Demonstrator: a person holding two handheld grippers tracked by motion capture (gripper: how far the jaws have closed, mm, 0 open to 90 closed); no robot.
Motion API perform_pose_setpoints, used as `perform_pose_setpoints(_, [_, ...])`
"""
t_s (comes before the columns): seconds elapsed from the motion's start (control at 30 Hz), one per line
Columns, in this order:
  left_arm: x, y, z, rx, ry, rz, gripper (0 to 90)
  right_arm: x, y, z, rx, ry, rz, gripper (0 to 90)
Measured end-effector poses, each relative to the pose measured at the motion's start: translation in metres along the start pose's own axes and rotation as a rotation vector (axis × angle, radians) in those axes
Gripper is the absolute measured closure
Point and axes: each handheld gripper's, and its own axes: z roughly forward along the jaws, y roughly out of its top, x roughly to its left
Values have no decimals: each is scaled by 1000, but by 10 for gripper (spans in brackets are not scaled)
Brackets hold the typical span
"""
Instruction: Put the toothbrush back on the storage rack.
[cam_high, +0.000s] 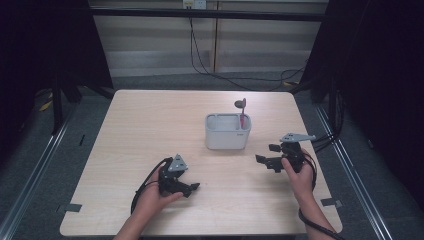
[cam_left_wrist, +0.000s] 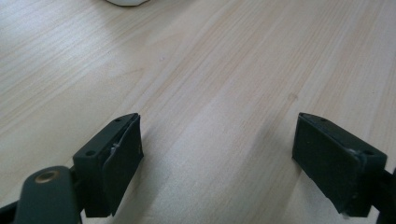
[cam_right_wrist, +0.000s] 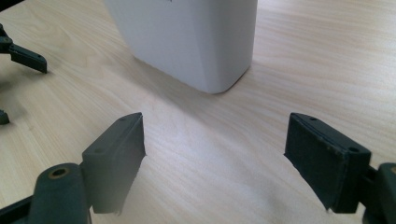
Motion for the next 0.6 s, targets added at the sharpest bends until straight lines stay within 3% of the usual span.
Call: perform_pose_setpoints(0.6, [0, 0, 0, 0, 1, 0, 157, -4, -18, 5, 72, 0, -31, 195])
